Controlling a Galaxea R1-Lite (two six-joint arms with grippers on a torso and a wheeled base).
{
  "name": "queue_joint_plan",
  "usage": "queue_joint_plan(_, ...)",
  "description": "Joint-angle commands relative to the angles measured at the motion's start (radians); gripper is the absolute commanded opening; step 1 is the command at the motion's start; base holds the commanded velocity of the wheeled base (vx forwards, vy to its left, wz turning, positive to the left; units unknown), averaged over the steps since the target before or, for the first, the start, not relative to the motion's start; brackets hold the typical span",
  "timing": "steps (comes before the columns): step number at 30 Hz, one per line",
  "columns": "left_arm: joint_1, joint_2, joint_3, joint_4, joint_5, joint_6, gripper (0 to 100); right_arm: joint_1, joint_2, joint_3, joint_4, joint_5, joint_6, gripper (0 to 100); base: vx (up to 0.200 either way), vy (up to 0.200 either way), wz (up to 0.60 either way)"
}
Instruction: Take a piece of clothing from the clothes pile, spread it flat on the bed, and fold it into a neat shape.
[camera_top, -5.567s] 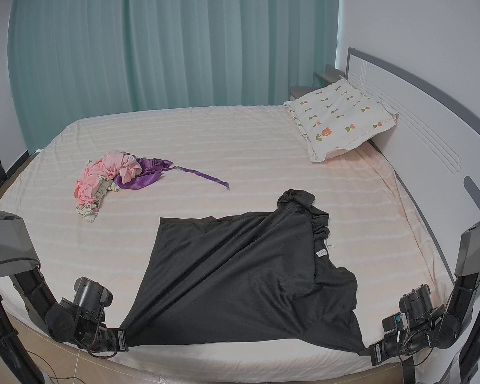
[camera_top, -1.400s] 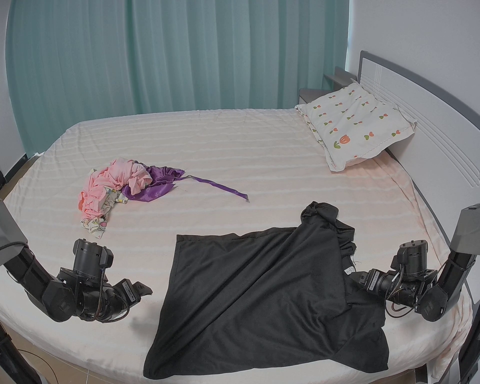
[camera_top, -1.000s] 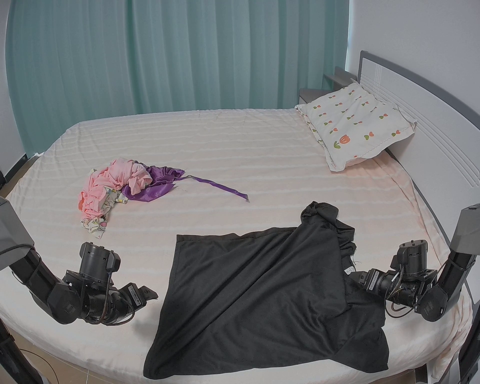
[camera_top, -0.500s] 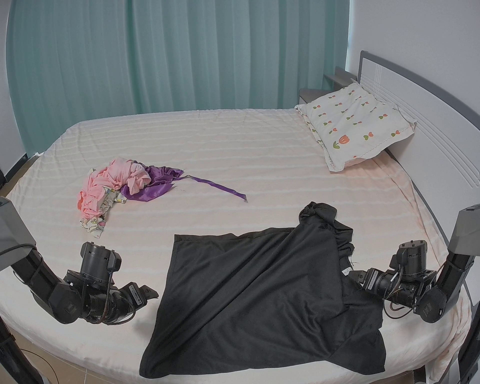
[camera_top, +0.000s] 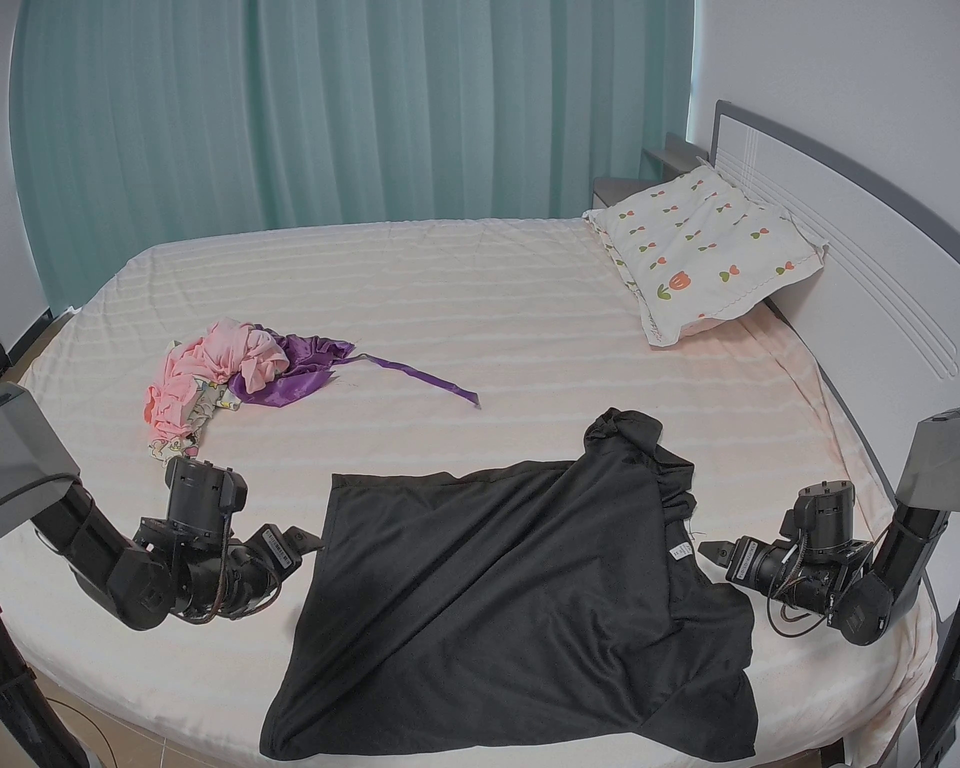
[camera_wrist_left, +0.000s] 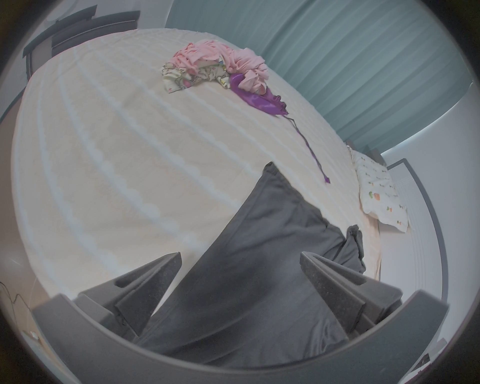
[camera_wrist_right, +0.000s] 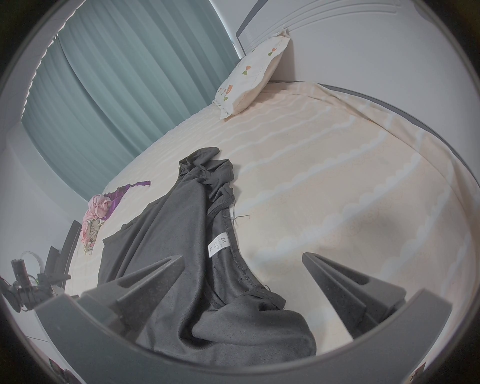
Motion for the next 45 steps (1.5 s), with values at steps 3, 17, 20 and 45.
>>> queue_joint_plan(3, 0.015, 0.141, -0.173, -0.017, 0.023, -0.011, 100, 0.003, -0.002, 0.005, -0.002, 0.001, 0.000, 100, 0.000, 0.000, 0.00)
queue_joint_plan(17, 0.038, 0.487, -0.554, -0.089, 0.085, 0.124, 100, 0.004, 0.001, 0.005, 0.000, 0.000, 0.000, 100, 0.000, 0.000, 0.00)
queue_joint_plan(20, 0.061, 0.555, -0.608, -0.123, 0.108, 0.123, 100, 0.008, -0.002, 0.000, 0.000, -0.002, -0.001, 100, 0.000, 0.000, 0.00)
queue_joint_plan(45, 0.099, 0.555, -0.654, -0.302, 0.046, -0.037, 0, 0.020, 0.044, -0.003, -0.010, 0.001, 0.002, 100, 0.000, 0.000, 0.00)
